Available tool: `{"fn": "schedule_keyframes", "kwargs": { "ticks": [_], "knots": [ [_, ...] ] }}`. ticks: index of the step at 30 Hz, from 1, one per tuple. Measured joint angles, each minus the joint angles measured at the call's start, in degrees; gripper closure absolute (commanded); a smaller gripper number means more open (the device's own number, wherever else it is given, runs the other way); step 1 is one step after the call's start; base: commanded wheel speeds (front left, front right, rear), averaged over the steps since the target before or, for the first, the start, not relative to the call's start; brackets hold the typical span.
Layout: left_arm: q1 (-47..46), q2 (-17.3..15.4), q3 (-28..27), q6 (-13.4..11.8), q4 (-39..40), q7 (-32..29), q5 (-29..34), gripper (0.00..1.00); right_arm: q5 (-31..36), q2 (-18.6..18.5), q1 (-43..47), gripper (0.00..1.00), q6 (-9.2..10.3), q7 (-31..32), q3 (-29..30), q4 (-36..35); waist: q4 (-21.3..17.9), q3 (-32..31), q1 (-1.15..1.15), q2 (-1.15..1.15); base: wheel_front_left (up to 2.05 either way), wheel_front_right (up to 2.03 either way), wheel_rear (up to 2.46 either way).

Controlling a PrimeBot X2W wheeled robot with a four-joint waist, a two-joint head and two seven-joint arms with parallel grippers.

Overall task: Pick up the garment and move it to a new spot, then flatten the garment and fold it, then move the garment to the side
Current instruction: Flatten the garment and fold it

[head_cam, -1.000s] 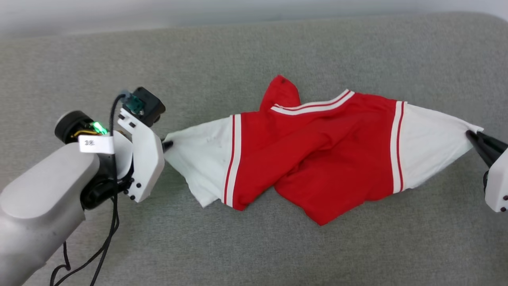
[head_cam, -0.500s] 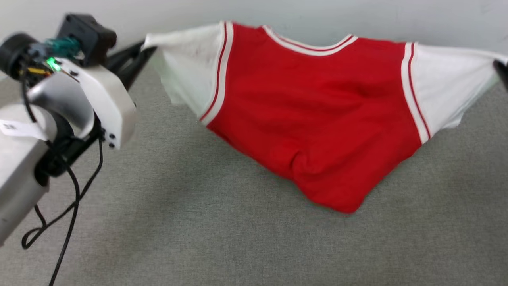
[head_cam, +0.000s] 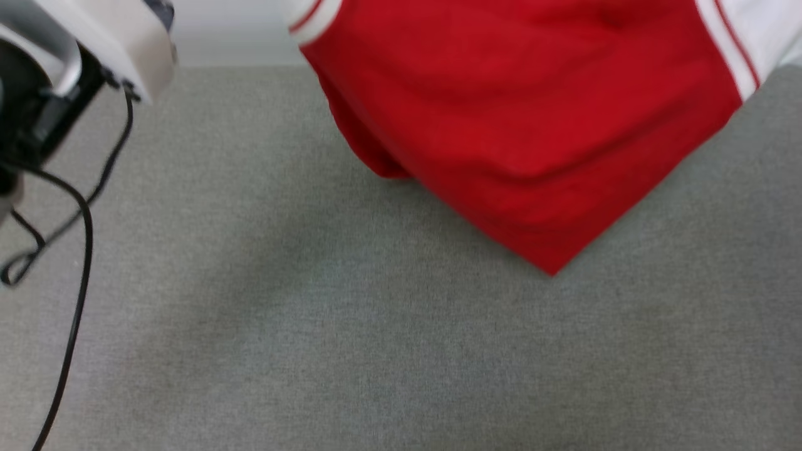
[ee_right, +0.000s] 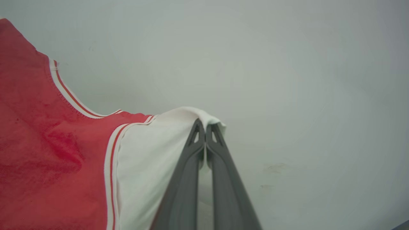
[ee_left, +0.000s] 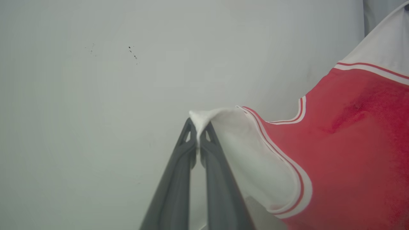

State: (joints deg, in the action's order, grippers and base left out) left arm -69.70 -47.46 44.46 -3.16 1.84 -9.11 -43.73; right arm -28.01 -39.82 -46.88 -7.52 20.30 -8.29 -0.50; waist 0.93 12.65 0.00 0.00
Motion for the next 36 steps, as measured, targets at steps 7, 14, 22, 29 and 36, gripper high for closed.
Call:
{"fn": "schedule_keyframes", "kwargs": {
  "ticks": [7, 14, 22, 29, 36],
  "knots": [
    [-11.4, 3.8, -1.8, 2.4, -6.2, -0.1, 1.9, 1.0, 2.4, 1.0, -16.6, 1.0, 0.0, 0.9, -3.9, 6.0, 0.2, 6.9, 0.0, 0.0, 0.0, 0.0, 0.0],
    [-23.0, 7.8, -3.1, 5.2, -15.7, 1.3, 4.0, 1.0, 6.1, 3.6, -33.0, 1.0, 0.0, -1.7, -7.4, 15.9, 0.2, 14.1, 0.01, 0.0, 0.0, 0.0, 0.0],
    [-33.4, 10.6, -3.8, 8.2, -26.2, 4.7, 5.7, 1.0, 8.5, 6.2, -47.3, 1.0, -0.01, -5.8, -11.3, 26.6, 0.1, 18.3, 0.01, 0.0, 0.0, 0.0, 0.0],
    [-36.8, 11.5, -3.6, 9.2, -31.5, 7.4, 6.1, 1.0, 9.0, 7.3, -54.6, 1.0, 0.0, -9.7, -14.2, 34.1, 0.5, 19.3, 0.01, 0.0, 0.0, 0.0, 0.0],
    [-32.2, 11.3, -2.3, 9.8, -33.9, 11.0, 4.4, 1.0, 6.6, 8.8, -53.4, 1.0, 0.0, -15.3, -17.9, 39.6, 0.6, 19.3, 0.01, 0.0, 0.0, 0.0, 0.0]
  ]
}}
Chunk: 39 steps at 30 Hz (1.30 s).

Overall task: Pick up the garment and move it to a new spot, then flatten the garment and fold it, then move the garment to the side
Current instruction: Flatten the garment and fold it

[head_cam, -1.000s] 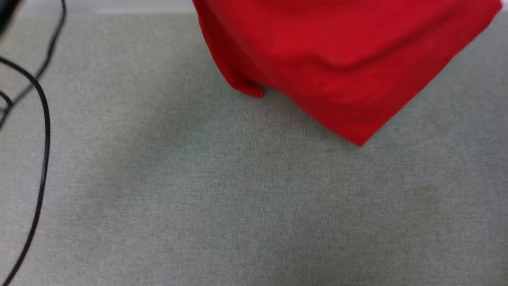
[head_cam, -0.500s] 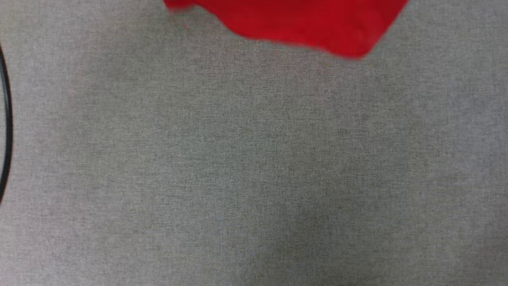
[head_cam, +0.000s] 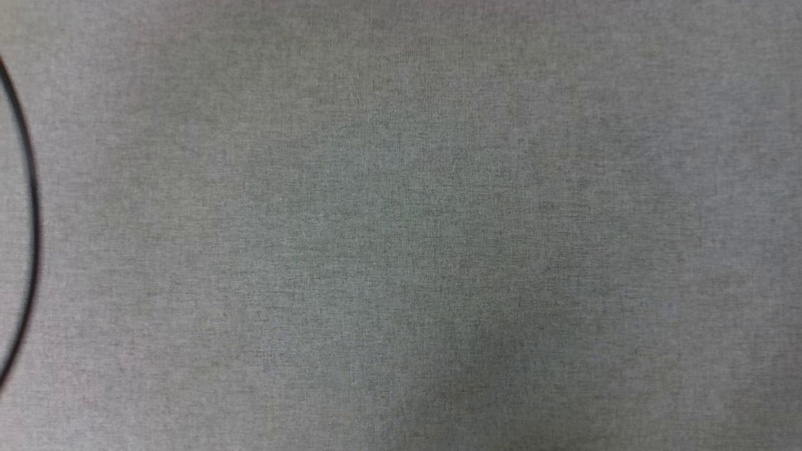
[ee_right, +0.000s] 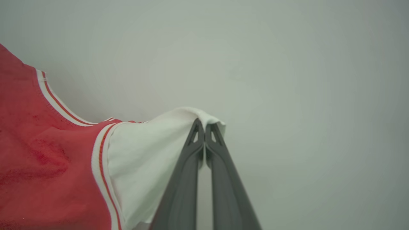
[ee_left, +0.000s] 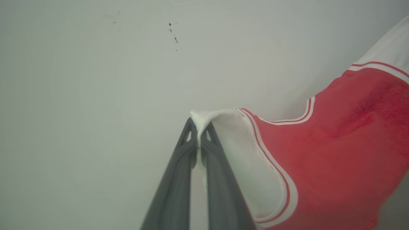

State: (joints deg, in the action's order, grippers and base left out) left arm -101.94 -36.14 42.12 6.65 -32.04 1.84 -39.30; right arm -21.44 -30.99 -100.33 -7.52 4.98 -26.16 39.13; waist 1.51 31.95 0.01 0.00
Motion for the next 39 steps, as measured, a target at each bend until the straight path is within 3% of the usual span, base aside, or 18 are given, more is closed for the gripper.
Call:
{"fn": "schedule_keyframes", "kwargs": {
  "ticks": [5, 8, 20, 30, 39],
  "knots": [
    [10.5, -1.2, 1.7, -0.2, 0.4, 3.3, -1.0, 1.0, -3.1, 0.0, 8.2, 1.0, 0.0, -5.4, -2.8, 1.9, 0.0, -1.8, 0.0, 0.0, 0.0, 0.0, 0.0],
    [17.2, -2.1, 2.3, -1.6, 2.4, 5.1, -1.7, 1.0, -5.3, -0.3, 13.5, 1.0, -0.01, -7.9, -4.3, 1.6, 0.0, -3.3, 0.0, 0.0, 0.0, 0.0, 0.0],
    [51.5, -7.9, 3.0, -13.4, 18.7, 10.2, -9.6, 1.0, -12.2, -3.0, 42.1, 1.0, 0.0, -11.9, -7.7, -6.0, 0.0, -11.9, -0.01, 0.0, 0.0, 0.0, 0.0],
    [76.9, -10.6, 3.1, -20.7, 26.6, 12.5, -17.0, 1.0, -12.9, -3.2, 67.0, 1.0, -0.01, -9.9, -3.2, -13.0, -0.8, -20.5, -0.02, 0.0, 0.0, 0.0, 0.0],
    [90.9, -10.0, 0.7, -21.8, 25.6, 13.1, -20.8, 1.0, -11.7, -1.1, 86.5, 1.0, -0.01, -7.1, 3.4, -16.3, -1.2, -25.7, -0.03, 0.0, 0.0, 0.0, 0.0]
  ]
}}
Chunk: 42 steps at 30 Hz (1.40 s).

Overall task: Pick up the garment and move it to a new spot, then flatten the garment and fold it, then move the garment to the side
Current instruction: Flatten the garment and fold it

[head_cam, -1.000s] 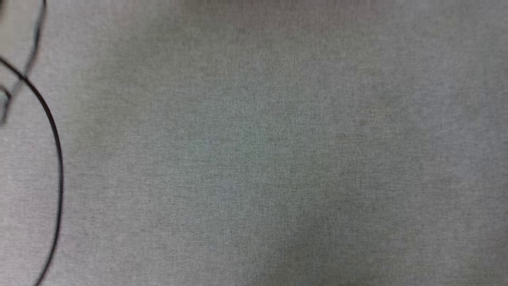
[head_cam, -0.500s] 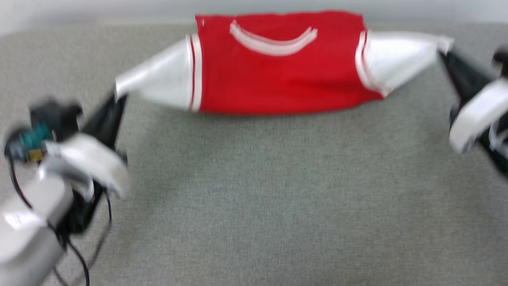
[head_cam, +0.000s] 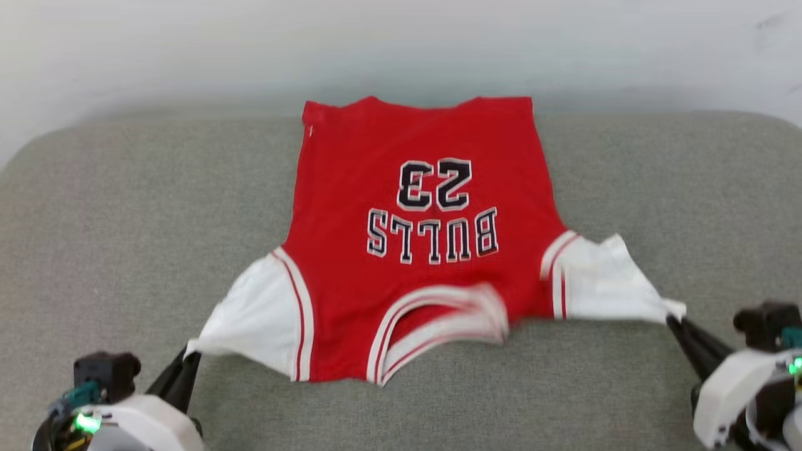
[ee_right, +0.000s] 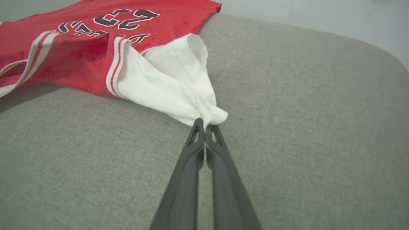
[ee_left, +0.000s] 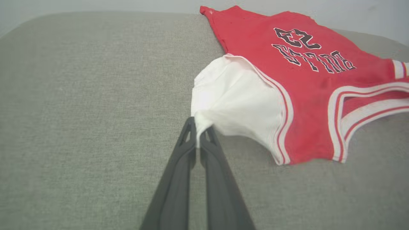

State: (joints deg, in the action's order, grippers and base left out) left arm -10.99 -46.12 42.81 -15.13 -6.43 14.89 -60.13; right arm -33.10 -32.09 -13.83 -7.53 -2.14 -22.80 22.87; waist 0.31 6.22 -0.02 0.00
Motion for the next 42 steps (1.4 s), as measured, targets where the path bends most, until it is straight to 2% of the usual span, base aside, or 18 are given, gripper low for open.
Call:
{"fn": "schedule_keyframes", "kwargs": {
  "ticks": [3, 10, 17, 18, 19, 20, 27, 33, 38, 42],
  "knots": [
    [9.2, 3.2, -5.1, -0.4, -0.4, 0.0, -0.8, 1.0, 1.0, 2.0, 12.0, 1.0, 0.0, 1.4, 4.5, -2.6, -0.2, -3.3, 0.0, 0.0, 0.0, 0.0, 0.0],
    [20.9, 5.0, -12.4, -1.3, 1.6, 0.1, 0.3, 1.0, 1.8, 2.8, 21.2, 1.0, 0.0, 4.7, 9.1, -6.0, -0.2, -5.9, 0.0, 0.0, 0.0, 0.0, 0.0],
    [24.8, 7.0, -14.6, -0.5, 2.7, 0.1, 2.5, 1.0, 1.7, 3.5, 26.8, 1.0, -0.01, 8.8, 12.6, -8.8, 1.0, -6.4, 0.01, 0.0, 0.0, 0.0, 0.0],
    [24.8, 7.3, -14.9, -0.4, 2.8, 0.1, 2.7, 1.0, 1.7, 4.0, 26.9, 0.79, 0.0, 9.1, 13.4, -9.3, 1.1, -6.3, 0.01, 0.0, 0.0, 0.0, 0.0],
    [24.7, 7.5, -15.0, -0.2, 2.9, 0.1, 3.2, 1.0, 1.7, 4.4, 26.9, 0.11, 0.0, 9.3, 14.2, -9.9, 1.1, -6.3, 0.01, 0.0, 0.0, 0.0, 0.0],
    [24.7, 7.8, -15.1, -0.1, 2.9, 0.1, 3.8, 1.0, 1.9, 4.7, 26.8, 0.0, 0.0, 9.6, 14.8, -10.5, 1.2, -6.2, 0.02, 0.0, 0.0, 0.0, 0.0],
    [22.3, 9.5, -15.3, 0.6, 4.1, 0.1, 7.2, 1.0, 3.8, 4.9, 24.9, 0.0, 0.0, 10.1, 21.6, -18.8, 2.1, -5.0, 0.02, 0.0, 0.0, 0.0, 0.0],
    [19.1, 11.1, -16.0, 1.2, 6.2, 0.1, 10.4, 1.0, 5.6, 2.9, 15.3, 0.0, 0.01, 13.3, 26.6, -27.6, 3.5, -1.7, 0.02, 0.0, 0.0, 0.0, 0.0],
    [14.5, 12.9, -16.1, 2.0, 7.7, 0.1, 13.5, 1.0, 6.8, -1.7, 2.3, 0.0, 0.01, 20.6, 25.0, -30.9, 5.8, 2.6, 0.03, 0.0, 0.0, 0.0, 0.0],
    [11.5, 15.4, -16.3, 3.1, 8.2, 0.1, 15.8, 1.0, 5.2, -4.4, -8.5, 0.0, 0.01, 29.5, 22.2, -29.1, 8.4, 6.4, 0.03, 0.0, 0.0, 0.0, 0.0]
  ]
}}
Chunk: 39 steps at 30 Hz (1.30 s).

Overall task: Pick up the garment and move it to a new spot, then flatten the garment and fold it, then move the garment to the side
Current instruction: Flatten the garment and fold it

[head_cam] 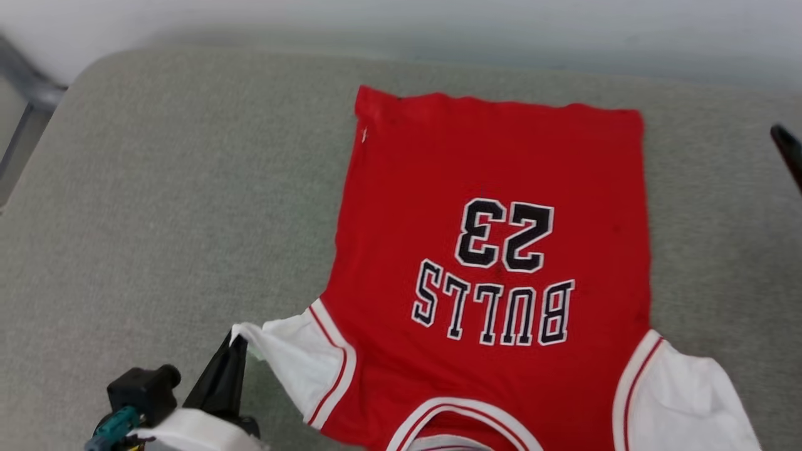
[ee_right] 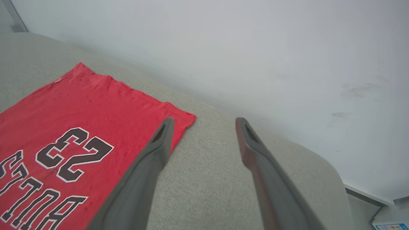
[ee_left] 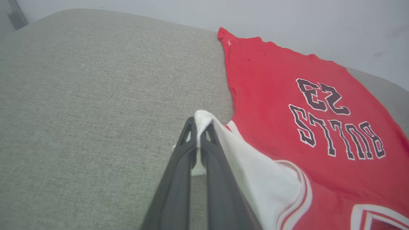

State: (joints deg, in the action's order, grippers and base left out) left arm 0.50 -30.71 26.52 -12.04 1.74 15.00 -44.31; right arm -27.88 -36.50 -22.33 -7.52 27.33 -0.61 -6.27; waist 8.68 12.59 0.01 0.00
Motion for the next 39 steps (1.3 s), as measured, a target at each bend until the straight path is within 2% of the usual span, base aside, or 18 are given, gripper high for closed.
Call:
{"fn": "schedule_keyframes", "kwargs": {
  "ticks": [8, 13, 18, 19, 28, 29, 30, 31, 39],
  "knots": [
    [-5.2, 6.5, -1.2, 3.5, -0.7, 0.1, 4.2, 1.0, -2.6, -2.2, -19.0, 0.0, 0.0, 25.0, -5.7, 11.8, 5.6, 7.7, 0.0, 0.0, 0.0, 0.0, 0.0],
    [-7.5, 10.5, -2.2, 6.1, -1.8, 0.1, 6.6, 1.0, -1.4, -1.6, -27.9, 0.0, 0.0, 36.4, -7.7, 17.8, 8.9, 12.4, 0.0, 0.0, 0.0, 0.0, 0.0],
    [-9.4, 13.9, -3.0, 8.7, -3.0, 0.1, 9.1, 1.0, 2.2, -1.2, -34.1, 0.0, 0.0, 41.4, -9.0, 22.2, 11.6, 17.0, 0.0, 0.0, 0.0, 0.0, 0.0],
    [-10.5, 15.7, -3.4, 10.2, -3.9, 0.1, 10.4, 1.0, 4.4, -1.2, -36.0, 0.0, 0.0, 42.4, -9.5, 24.4, 13.0, 19.5, 0.0, 0.0, 0.0, 0.0, 0.0],
    [-12.0, 19.5, -6.0, 13.6, -5.9, 0.1, 13.7, 1.0, 4.7, -2.6, -36.1, 0.0, 0.02, 43.0, -9.5, 27.0, 15.7, 23.8, -0.02, 0.0, 0.0, 0.0, 0.0],
    [-12.0, 19.8, -6.4, 13.9, -6.1, 0.1, 14.0, 1.0, 4.6, -2.7, -36.0, 0.38, 0.02, 42.8, -9.5, 27.0, 15.7, 23.8, -0.02, 0.0, 0.0, 0.0, 0.0],
    [-12.0, 20.1, -6.7, 14.1, -6.3, 0.1, 14.2, 1.0, 4.6, -2.8, -35.9, 0.87, 0.02, 42.1, -9.9, 26.9, 15.6, 23.8, -0.02, 0.0, 0.0, 0.0, 0.0],
    [-12.0, 20.3, -7.0, 14.2, -6.5, 0.1, 14.5, 1.0, 4.6, -2.9, -35.8, 1.0, 0.02, 41.5, -10.3, 26.8, 15.4, 23.7, -0.02, 0.0, 0.0, 0.0, 0.0],
    [-10.3, 20.6, -10.2, 15.1, -8.4, 0.1, 15.8, 1.0, 2.6, 0.1, -35.4, 1.0, 0.01, 34.9, -11.7, 28.3, 13.3, 19.9, -0.01, 0.0, 0.0, 0.0, 0.0]
  ]
}}
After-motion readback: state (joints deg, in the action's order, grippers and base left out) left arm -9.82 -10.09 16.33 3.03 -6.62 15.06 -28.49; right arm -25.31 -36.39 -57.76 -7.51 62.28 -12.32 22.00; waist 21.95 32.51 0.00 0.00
